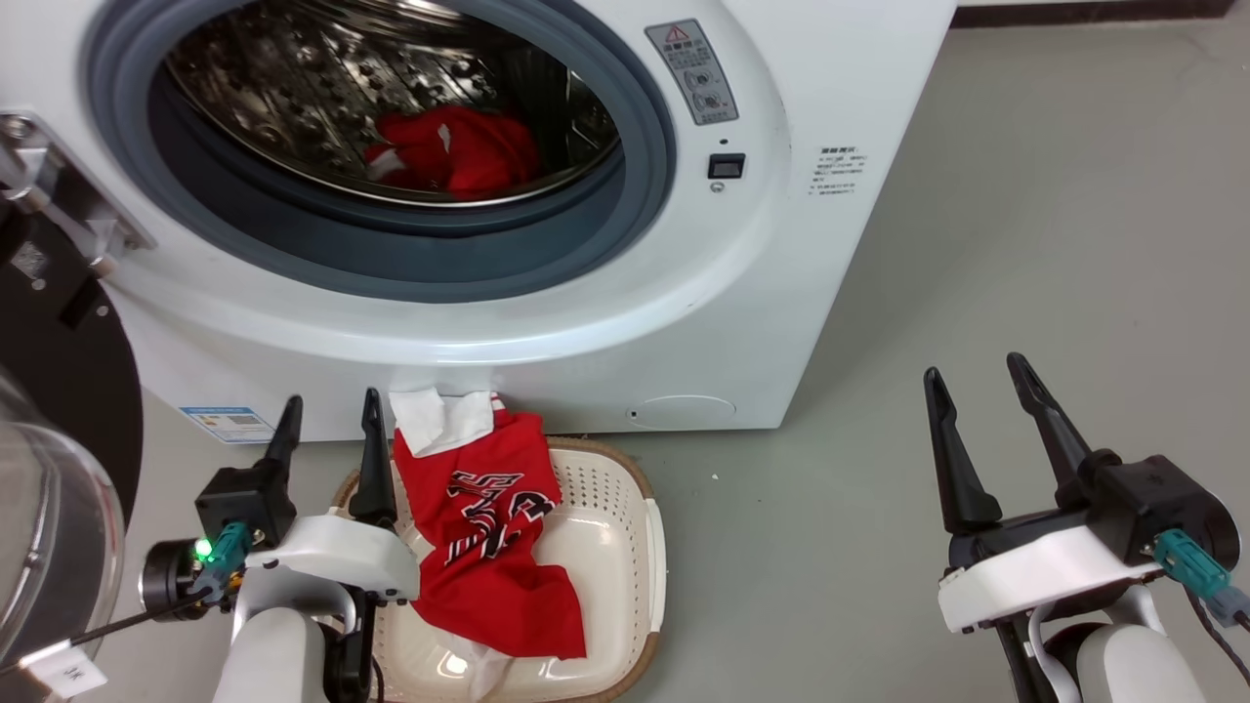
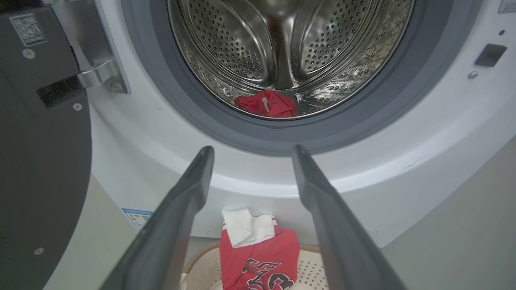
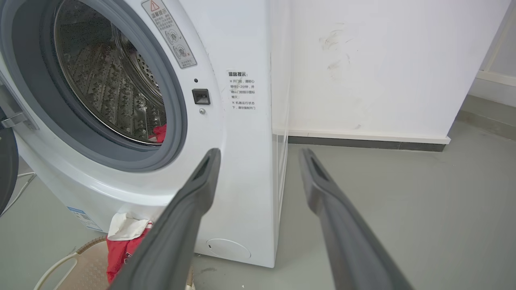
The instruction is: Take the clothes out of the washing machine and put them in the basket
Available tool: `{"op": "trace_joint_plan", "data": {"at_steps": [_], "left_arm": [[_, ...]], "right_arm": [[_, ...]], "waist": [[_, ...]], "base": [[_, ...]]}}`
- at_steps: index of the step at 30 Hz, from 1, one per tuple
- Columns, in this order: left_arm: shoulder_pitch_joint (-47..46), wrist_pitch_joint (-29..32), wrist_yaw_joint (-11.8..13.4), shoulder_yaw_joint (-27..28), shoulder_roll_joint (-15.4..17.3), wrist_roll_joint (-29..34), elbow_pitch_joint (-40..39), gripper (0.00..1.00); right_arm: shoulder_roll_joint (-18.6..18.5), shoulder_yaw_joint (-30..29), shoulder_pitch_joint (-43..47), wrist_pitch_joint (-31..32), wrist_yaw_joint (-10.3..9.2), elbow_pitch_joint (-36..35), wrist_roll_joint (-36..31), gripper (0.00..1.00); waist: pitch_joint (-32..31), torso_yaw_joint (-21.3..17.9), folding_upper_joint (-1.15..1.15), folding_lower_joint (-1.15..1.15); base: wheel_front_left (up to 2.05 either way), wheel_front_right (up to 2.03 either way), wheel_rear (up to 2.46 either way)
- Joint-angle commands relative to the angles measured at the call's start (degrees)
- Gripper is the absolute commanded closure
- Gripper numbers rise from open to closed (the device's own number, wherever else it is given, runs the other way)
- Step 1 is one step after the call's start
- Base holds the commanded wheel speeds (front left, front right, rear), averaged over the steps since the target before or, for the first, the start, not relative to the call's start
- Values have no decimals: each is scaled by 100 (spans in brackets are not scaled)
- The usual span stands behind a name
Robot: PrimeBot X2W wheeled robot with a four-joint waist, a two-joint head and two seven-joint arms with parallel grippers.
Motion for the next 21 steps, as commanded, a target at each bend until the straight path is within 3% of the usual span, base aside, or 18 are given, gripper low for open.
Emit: {"op": "trace_joint_plan", "data": {"at_steps": [1, 6, 13, 21], "left_arm": [[111, -15, -17, -19, -9, 61, -276, 0], [15, -15, -67, -88, 19, 152, -779, 0], [-691, 86, -91, -106, 257, 197, -908, 0], [-1987, 742, -181, -23, 866, 220, -746, 0]], "right_arm": [[-2, -4, 84, 22, -4, -61, -21, 0], [-1, 37, 137, 56, -4, -143, 41, 0], [-1, 123, -44, -8, -4, -173, 140, 0], [0, 234, -289, -273, -4, 27, 421, 0]], "waist": [[-72, 59, 0, 1], [-36, 16, 0, 1], [313, -347, 0, 1], [977, -989, 0, 1]], "base": [[0, 0, 0], [0, 0, 0], [0, 0, 0], [0, 0, 0]]}}
